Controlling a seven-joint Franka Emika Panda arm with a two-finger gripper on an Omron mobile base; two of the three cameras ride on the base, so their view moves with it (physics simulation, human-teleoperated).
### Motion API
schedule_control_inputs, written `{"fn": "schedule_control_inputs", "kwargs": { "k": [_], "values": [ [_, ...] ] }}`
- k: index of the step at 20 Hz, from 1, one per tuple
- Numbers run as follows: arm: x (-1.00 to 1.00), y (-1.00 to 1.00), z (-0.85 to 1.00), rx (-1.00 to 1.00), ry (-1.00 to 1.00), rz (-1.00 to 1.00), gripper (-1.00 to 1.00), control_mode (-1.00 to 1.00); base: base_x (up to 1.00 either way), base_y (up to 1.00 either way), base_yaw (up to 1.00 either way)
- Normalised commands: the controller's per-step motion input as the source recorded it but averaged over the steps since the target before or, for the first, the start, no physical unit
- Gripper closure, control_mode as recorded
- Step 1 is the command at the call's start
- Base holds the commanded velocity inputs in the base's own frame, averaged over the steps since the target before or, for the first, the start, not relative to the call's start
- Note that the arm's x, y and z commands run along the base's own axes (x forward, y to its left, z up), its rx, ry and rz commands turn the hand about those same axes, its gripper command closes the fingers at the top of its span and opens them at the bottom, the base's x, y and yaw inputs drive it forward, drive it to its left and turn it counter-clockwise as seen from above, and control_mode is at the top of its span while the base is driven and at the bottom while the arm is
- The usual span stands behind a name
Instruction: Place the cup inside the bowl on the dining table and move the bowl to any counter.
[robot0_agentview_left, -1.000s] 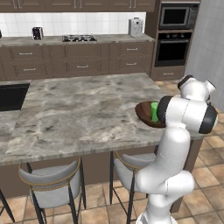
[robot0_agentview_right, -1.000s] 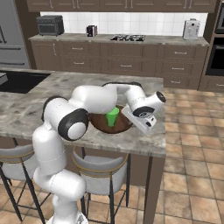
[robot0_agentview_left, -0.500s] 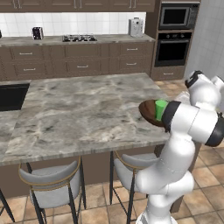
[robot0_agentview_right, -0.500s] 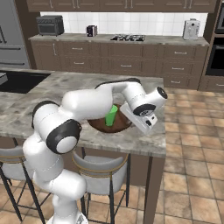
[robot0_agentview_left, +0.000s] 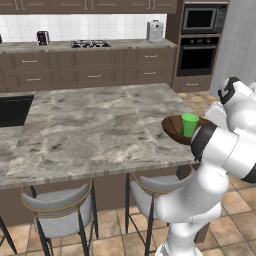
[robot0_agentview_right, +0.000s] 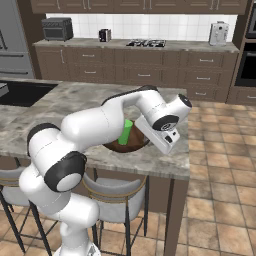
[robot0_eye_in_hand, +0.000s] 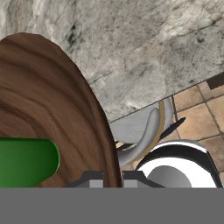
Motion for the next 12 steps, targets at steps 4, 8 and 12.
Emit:
{"fn": "schedule_control_inputs", "kwargs": {
  "k": [4, 8, 12],
  "values": [
    [-0.33, 0.00, 0.16, 0.00, 0.04, -0.03, 1.00, -1.00, 0.00, 0.00, 0.00],
    [-0.26, 0.00, 0.20, 0.00, 0.00, -0.03, 1.00, -1.00, 0.00, 0.00, 0.00],
    [-0.26, 0.00, 0.16, 0.00, 0.00, -0.02, 1.00, -1.00, 0.00, 0.00, 0.00]
  ]
}}
